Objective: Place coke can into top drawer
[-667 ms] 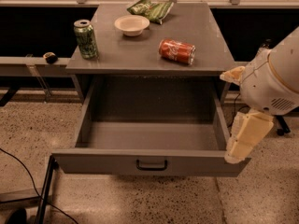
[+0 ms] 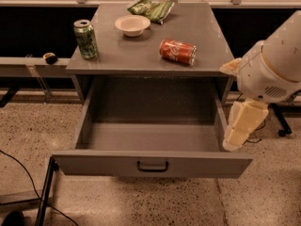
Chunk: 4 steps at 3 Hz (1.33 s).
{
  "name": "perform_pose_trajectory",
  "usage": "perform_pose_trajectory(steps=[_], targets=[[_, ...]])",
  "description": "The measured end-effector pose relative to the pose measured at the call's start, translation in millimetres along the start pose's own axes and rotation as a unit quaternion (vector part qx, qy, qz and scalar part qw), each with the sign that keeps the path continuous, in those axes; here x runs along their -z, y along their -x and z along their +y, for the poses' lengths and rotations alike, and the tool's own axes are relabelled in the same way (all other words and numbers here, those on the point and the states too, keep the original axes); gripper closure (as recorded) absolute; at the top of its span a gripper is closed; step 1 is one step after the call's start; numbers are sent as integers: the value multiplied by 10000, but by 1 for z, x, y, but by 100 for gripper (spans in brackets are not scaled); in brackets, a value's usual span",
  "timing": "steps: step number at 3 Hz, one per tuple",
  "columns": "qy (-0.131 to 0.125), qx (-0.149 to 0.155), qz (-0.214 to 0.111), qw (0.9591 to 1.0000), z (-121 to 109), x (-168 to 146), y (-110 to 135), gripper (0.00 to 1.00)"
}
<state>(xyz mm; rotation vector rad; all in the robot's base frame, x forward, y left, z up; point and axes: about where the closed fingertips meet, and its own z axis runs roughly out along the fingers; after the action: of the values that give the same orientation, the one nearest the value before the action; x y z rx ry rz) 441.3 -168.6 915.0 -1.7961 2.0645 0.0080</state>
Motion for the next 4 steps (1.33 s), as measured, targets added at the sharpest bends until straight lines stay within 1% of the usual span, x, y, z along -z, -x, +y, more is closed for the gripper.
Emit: perform_pose_trajectory(steps=[1,2,3,4], targets=[[-272,-140,442,9986,-51,2,-9,0],[-409,-231,936,9945,-114,-7,-20,0],[-465,-168,1077,9930,-176,-28,-19,0],[-401,69,833,9957,-221,-64,10,0]])
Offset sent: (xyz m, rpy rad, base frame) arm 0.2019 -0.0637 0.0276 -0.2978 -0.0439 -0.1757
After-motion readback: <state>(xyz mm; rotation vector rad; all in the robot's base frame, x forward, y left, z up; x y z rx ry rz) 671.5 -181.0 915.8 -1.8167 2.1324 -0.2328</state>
